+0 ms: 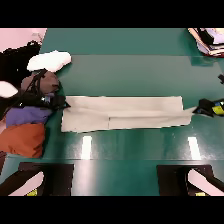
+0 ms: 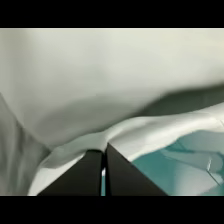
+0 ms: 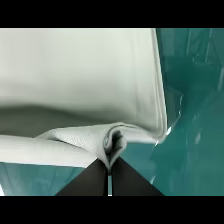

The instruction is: Fold the shirts.

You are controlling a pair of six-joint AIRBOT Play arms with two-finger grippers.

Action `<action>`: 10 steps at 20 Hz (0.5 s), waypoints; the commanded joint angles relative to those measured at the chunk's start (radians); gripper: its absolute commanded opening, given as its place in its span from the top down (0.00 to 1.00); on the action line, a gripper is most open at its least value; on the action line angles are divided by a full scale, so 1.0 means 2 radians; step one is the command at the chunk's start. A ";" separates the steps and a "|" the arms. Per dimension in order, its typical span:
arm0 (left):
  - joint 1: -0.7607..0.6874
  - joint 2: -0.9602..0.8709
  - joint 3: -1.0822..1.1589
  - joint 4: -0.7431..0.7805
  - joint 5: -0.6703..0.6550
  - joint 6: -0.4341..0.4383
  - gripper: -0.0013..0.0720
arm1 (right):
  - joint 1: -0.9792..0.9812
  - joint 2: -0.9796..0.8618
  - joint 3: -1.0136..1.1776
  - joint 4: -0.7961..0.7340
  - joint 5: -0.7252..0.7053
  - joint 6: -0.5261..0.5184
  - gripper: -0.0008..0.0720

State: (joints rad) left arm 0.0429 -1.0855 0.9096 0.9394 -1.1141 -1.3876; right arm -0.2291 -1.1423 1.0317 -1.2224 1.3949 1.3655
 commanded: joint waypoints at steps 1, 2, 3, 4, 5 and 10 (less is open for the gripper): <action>0.000 -0.097 0.062 0.000 0.054 0.006 0.96 | 0.027 -0.106 0.073 0.028 -0.017 0.000 0.96; 0.000 -0.114 0.075 0.000 0.064 0.004 0.95 | 0.027 -0.128 0.089 0.042 -0.018 -0.001 0.93; 0.000 -0.124 0.085 0.000 0.071 0.003 0.95 | 0.027 -0.149 0.105 0.055 -0.019 -0.001 0.70; 0.000 -0.128 0.092 0.000 0.078 0.003 0.95 | 0.027 -0.167 0.119 0.061 -0.017 -0.001 0.52; 0.000 -0.128 0.098 -0.001 0.082 0.003 0.95 | 0.026 -0.183 0.133 0.062 -0.011 -0.004 0.47; 0.000 -0.128 0.131 0.000 0.042 0.004 0.15 | -0.015 -0.198 0.147 0.066 0.024 -0.031 0.47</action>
State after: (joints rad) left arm 0.0433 -1.3300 1.1366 0.9386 -1.0050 -1.3808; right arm -0.2203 -1.5097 1.3018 -1.1107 1.4021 1.3293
